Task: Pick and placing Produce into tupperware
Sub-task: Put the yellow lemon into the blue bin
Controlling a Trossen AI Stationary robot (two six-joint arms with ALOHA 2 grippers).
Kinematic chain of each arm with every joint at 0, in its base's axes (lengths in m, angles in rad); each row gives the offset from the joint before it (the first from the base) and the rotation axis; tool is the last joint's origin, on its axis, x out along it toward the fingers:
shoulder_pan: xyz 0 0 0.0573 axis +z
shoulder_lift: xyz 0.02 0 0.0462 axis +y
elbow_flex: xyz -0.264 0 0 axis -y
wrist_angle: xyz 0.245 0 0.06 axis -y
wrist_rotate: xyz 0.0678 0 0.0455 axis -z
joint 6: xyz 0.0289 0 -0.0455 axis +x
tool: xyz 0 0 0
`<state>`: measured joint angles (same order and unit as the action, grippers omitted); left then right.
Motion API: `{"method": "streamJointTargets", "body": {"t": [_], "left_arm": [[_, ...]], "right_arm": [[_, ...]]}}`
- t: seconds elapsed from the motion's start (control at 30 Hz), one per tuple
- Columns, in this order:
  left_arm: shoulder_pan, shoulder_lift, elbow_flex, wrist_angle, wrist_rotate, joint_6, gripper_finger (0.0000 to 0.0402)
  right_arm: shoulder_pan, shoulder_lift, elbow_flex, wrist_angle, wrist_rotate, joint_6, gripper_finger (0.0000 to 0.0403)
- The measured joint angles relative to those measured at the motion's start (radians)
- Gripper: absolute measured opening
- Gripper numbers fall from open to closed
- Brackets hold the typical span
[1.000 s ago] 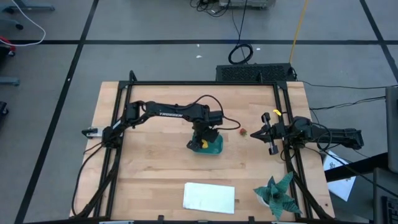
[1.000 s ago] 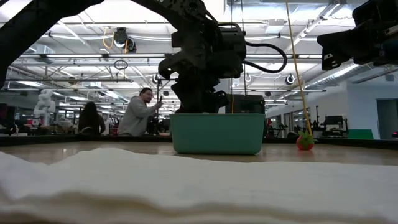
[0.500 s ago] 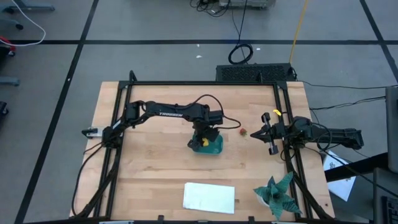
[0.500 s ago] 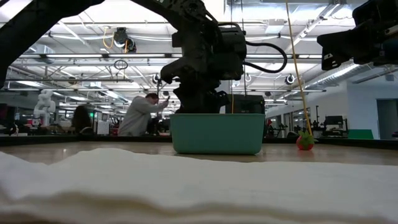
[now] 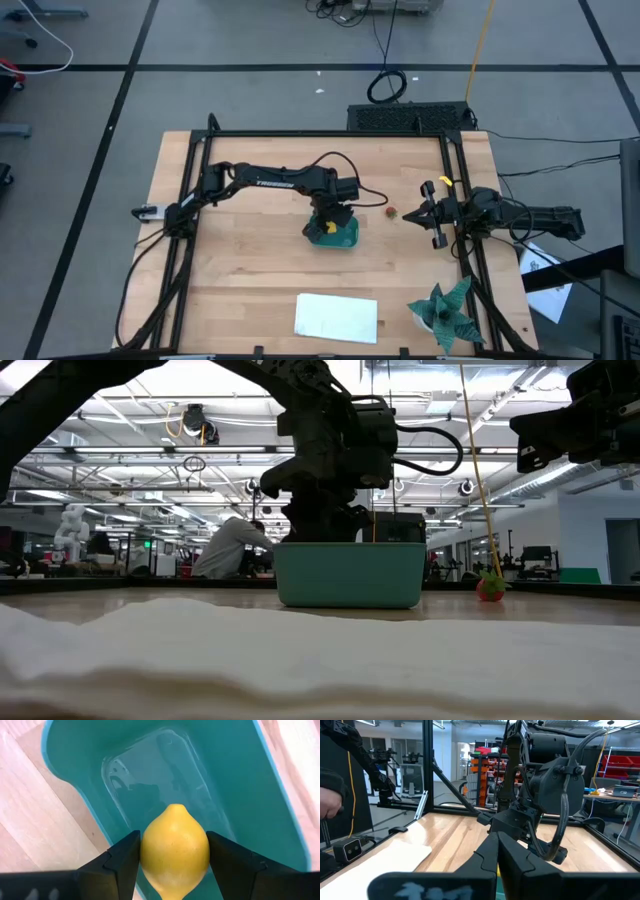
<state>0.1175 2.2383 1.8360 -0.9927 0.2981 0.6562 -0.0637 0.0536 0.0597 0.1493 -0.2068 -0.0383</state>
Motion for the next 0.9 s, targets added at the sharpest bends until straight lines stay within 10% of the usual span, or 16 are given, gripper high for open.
{"method": "streamJointTargets", "body": {"t": [0.9], "left_arm": [[-0.003,0.0,-0.072,0.051,-0.002,-0.008,0.0212]], "right_arm": [[0.0,0.0,0.0,0.0,0.0,0.0,0.0]]}}
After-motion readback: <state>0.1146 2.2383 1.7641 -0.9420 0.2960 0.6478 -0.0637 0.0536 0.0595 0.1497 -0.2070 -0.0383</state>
